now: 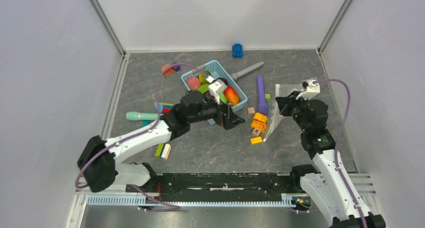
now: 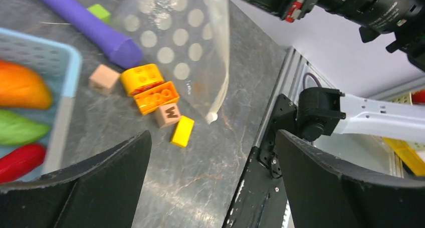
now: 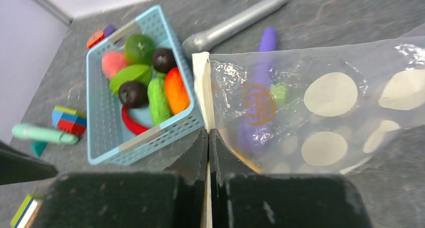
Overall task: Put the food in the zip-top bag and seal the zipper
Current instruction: Pick up the zipper food storage bag at the center of the board, then open the zipper of the food storage bag at the center of the board.
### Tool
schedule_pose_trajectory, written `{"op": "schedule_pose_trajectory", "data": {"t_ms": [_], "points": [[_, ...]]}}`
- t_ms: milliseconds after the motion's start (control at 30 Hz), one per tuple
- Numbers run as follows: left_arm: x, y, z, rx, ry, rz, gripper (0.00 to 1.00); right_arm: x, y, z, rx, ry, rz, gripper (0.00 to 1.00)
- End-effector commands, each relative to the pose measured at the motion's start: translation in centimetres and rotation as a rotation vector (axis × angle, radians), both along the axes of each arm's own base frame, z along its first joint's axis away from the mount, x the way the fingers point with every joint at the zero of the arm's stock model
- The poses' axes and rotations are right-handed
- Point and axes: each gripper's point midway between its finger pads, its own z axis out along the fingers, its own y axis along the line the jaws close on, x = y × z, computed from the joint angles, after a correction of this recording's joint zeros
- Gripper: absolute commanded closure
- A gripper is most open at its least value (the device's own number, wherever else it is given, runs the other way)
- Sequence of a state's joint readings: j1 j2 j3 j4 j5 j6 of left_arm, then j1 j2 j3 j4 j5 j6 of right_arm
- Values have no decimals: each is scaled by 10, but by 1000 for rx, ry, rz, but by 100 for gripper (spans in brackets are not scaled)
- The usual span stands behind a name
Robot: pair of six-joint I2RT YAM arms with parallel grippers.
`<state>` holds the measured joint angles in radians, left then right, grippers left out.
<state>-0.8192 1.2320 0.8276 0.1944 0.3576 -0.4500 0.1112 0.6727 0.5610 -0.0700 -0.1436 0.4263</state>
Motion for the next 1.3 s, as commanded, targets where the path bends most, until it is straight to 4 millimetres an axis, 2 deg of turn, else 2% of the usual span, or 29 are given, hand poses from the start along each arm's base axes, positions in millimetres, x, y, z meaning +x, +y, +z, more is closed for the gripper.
{"op": "schedule_pose_trajectory", "data": {"t_ms": [0,100,200,300,433,667,800,1000,1100,1267], "points": [[-12,-53,13,-12,-90,-107,0,4,24,27,15,-32,21,100],[-23,-83,3,16,-93,-169,0,8,41,37,10,-22,20,100],[-25,-94,8,11,-93,-181,0,9,65,63,-15,-42,59,100],[-20,-88,17,6,-116,-134,0,5,96,98,-16,-89,143,100],[-16,-65,30,33,-159,-62,0,-3,127,119,-10,-98,241,100],[-34,-10,40,9,-159,36,0,-17,150,112,-15,-58,316,100],[-36,10,35,-3,-142,100,0,-22,160,104,17,-50,333,100],[-39,7,30,-20,-86,100,0,-19,169,95,71,-38,258,100],[-31,3,22,-1,-72,125,1,-20,177,95,83,-45,241,100],[-23,-3,10,29,-47,153,5,-18,177,92,94,-47,176,100]]}}
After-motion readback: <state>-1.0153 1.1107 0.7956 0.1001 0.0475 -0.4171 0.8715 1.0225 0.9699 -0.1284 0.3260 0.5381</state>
